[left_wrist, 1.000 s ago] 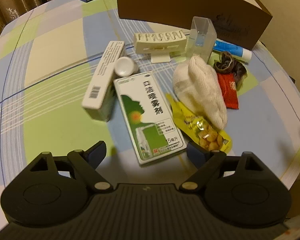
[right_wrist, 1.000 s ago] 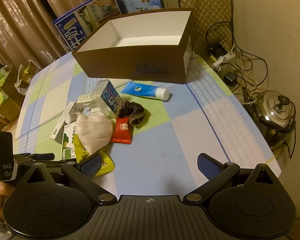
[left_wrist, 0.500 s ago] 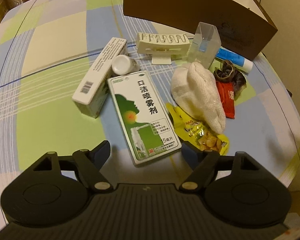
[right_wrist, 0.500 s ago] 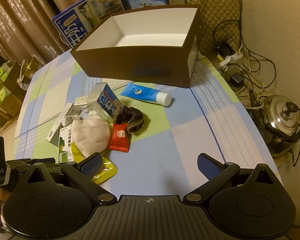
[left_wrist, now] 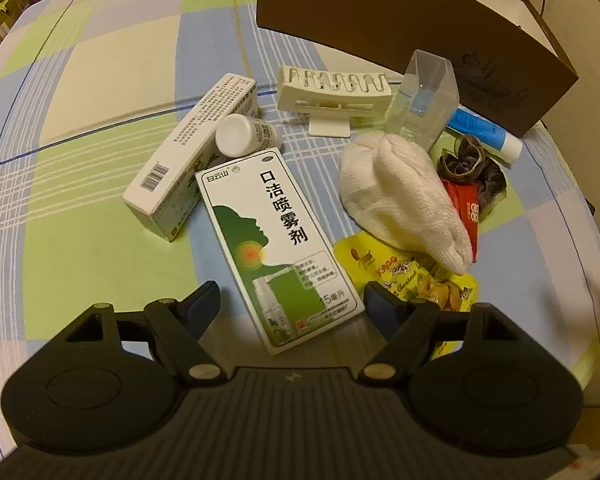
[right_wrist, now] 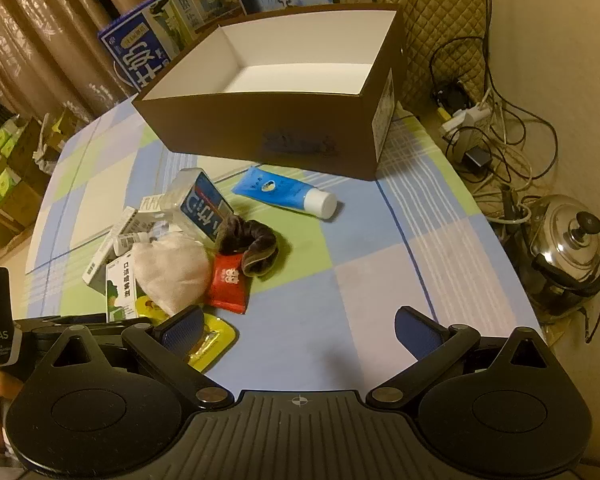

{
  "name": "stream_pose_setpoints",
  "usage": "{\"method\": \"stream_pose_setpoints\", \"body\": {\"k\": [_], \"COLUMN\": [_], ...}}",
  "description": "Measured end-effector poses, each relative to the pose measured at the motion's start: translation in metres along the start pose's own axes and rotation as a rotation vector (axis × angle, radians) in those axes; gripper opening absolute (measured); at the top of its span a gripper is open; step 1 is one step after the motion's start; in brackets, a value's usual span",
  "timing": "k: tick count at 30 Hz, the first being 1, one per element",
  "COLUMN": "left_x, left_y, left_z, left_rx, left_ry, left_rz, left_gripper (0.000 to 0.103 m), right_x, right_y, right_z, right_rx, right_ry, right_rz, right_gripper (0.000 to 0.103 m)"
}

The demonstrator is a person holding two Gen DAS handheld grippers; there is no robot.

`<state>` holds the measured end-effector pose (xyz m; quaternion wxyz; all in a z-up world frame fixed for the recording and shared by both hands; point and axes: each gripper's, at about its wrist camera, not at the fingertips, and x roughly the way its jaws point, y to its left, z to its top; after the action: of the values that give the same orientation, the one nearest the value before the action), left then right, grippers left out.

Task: Organize objects
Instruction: 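Grasp the green-white mouth spray box with the left tool while the right tool approaches the blue tube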

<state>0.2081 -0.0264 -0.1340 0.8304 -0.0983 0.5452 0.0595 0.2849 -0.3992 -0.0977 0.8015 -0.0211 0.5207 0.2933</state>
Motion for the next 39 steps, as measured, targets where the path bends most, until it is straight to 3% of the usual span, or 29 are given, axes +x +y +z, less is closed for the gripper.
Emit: {"method": "stream_pose_setpoints", "body": {"k": [4,9,12,15,22,28,35,39], "left_x": [-0.002,-0.004,-0.009,-0.008,0.013,0.026,0.013,-0.005], "left_y": [0.006,0.028,0.031,0.021,0.001,-0.003,-0.008,-0.009], "left_z": [-0.005,-0.021,-0.018,-0.007,0.015,0.021,0.009,0.0], "left_rx": [-0.027,-0.059,-0.047,0.027,0.16,0.165,0.143,0.089], "left_ry": [0.004,0.051,0.039,0.012,0.007,0.003,-0.032,-0.053], "left_rz": [-0.016,0.041,0.045,0.071,0.105,0.123,0.142,0.131], "left_gripper": [0.059,0.052,0.053,0.059,0.059,0.056,0.051,0.051], "right_x": [0.003,0.009,0.013,0.016,0.019,0.019,0.025,0.04], "right_y": [-0.004,-0.008,-0.01,-0.013,-0.029,-0.049,-0.052,-0.045], "right_z": [0.005,0.011,0.015,0.019,0.02,0.018,0.021,0.027], "right_rx": [-0.004,-0.01,-0.017,-0.024,-0.008,0.023,-0.022,-0.135], "right_ry": [0.007,0.013,0.023,0.028,0.03,0.036,0.013,-0.001], "right_rz": [0.006,0.013,0.015,0.018,0.002,0.011,0.064,0.109], "right_gripper": [0.1,0.1,0.1,0.1,0.1,0.1,0.099,0.075]}}
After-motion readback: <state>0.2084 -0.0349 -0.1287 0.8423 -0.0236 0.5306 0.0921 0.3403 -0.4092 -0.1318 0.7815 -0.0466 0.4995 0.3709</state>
